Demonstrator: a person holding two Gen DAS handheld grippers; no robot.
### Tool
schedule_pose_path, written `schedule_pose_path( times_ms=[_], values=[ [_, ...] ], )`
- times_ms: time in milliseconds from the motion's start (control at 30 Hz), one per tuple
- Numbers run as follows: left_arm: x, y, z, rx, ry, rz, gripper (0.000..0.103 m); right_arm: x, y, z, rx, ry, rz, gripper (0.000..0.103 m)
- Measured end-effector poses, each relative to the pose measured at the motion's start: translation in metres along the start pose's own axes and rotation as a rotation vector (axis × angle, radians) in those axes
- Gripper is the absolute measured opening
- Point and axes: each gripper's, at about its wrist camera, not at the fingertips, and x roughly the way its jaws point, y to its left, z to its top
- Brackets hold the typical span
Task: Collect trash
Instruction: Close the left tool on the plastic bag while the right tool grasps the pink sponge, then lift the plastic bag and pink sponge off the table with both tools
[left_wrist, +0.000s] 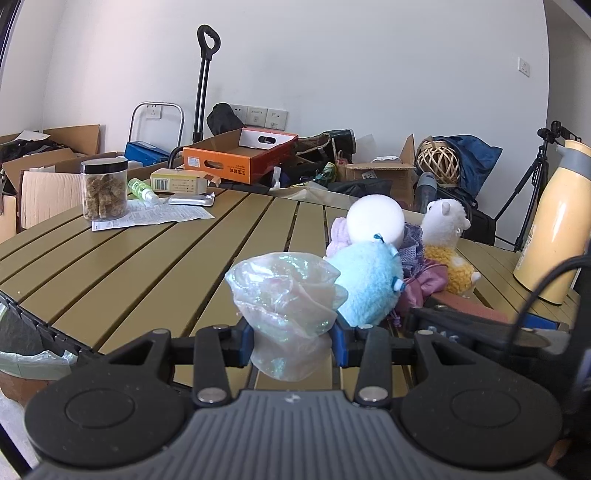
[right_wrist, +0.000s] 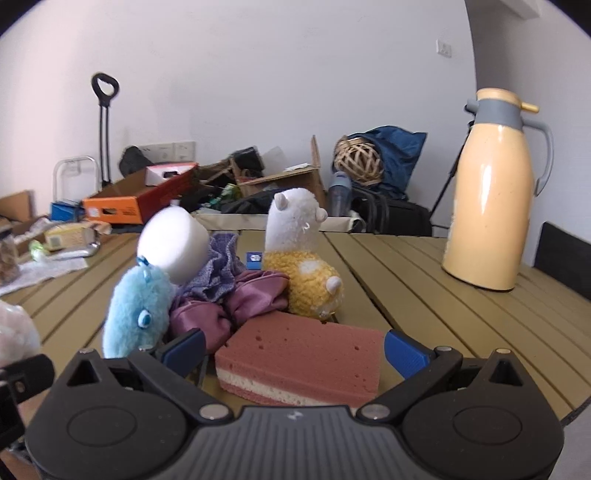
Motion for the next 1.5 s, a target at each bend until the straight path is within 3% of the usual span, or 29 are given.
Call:
schedule_pose_path(
  times_ms=[433, 1133, 1500],
  values=[
    [-0.002, 0.006, 0.001, -0.018, -0.004, 0.000, 0.041, 0.018, 0.009, -0.005, 0.019, 0.023, -0.128, 0.103],
    [-0.004, 0.009, 0.002, -0.030, -0.008, 0.003, 0.041, 0.036, 0.000, -0.006, 0.049, 0.089, -0.107, 0.100],
    [-0.006, 0.009, 0.003, -0.030, -0.016, 0.000, 0.041, 0.030, -0.007, -0.008, 0.039, 0.076, -0.060, 0.098]
  ],
)
